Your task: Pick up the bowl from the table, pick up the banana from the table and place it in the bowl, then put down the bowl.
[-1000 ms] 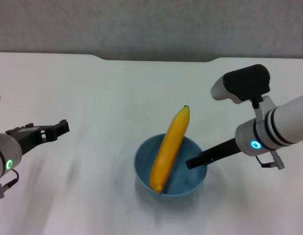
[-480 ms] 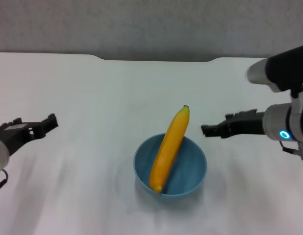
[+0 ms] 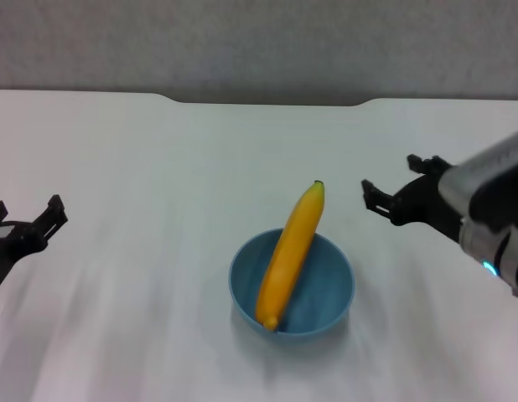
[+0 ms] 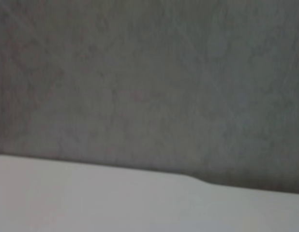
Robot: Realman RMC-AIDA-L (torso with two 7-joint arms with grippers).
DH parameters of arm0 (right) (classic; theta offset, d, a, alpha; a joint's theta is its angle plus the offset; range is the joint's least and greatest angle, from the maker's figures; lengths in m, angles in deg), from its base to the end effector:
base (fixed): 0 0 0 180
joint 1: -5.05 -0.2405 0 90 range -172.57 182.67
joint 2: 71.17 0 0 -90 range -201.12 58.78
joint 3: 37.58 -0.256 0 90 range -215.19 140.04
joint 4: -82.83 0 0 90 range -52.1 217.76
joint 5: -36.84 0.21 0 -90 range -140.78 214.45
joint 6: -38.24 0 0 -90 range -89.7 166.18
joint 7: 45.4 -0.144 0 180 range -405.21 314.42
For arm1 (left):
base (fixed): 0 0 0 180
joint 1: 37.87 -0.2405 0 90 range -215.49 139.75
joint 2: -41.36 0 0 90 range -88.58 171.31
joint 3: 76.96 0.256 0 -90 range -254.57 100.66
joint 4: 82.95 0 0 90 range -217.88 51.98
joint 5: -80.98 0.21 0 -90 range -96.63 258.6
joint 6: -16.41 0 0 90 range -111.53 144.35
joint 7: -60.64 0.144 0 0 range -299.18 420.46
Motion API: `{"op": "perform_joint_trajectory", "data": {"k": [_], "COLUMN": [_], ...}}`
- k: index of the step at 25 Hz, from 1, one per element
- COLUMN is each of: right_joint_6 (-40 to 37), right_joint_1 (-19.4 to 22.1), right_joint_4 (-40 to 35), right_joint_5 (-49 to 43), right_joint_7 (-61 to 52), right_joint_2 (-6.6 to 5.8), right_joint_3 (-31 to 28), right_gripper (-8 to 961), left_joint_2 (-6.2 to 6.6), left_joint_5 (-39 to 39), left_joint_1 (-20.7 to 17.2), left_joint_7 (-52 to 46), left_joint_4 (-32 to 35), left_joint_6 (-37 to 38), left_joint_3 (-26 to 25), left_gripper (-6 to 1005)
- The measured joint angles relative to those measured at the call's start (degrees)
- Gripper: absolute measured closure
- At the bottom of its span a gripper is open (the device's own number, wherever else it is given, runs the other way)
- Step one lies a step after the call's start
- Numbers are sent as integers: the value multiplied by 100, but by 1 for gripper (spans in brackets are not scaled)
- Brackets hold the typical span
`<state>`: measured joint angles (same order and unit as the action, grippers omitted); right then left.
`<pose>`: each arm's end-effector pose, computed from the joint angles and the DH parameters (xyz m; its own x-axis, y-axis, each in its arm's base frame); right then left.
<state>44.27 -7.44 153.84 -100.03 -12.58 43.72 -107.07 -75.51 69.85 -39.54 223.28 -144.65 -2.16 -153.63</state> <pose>0.2201 0.3620 -0.0338 0.8808 -0.2541 -0.3995 -0.4734 -0.4523 -0.7559 -0.3186 0.3105 0.0090 0.5811 0.2473 0.7753 0.8066 -0.0482 -0.5892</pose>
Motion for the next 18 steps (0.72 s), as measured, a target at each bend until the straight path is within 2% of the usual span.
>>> {"op": "perform_joint_trajectory", "data": {"k": [2, 5, 8, 12, 13, 14, 18], "right_joint_6": [-914, -2220, -3669, -5454, -6064, -6064, -6704], "right_joint_1": [93, 118, 89, -185, -394, -394, -699], "right_joint_4": [-306, -901, -1635, -2896, -3515, -3515, -4410], "right_joint_5": [2, 8, 11, -1, -27, -27, -35], "right_joint_7": [81, 75, -101, -1135, -1930, -1930, -2985], "right_joint_2": [3, 9, 13, 23, 21, 21, 22], "right_joint_3": [352, 919, 1482, 2102, 2348, 2348, 2576], "right_gripper": [135, 137, 139, 142, 142, 143, 146], "left_joint_2": [-10, -25, -35, -58, -63, -63, -72], "left_joint_5": [-25, -51, -151, -376, -455, -455, -501], "left_joint_1": [209, 497, 771, 1093, 1175, 1175, 1285], "left_joint_7": [-36, -137, -175, -185, -186, -186, -204], "left_joint_4": [843, 1921, 2630, 3298, 3475, 3475, 3691], "left_joint_6": [-995, -2104, -2820, -3212, -3286, -3286, -3373], "left_joint_3": [44, 107, 153, 233, 251, 251, 293], "left_gripper": [103, 103, 103, 103, 103, 103, 103]}}
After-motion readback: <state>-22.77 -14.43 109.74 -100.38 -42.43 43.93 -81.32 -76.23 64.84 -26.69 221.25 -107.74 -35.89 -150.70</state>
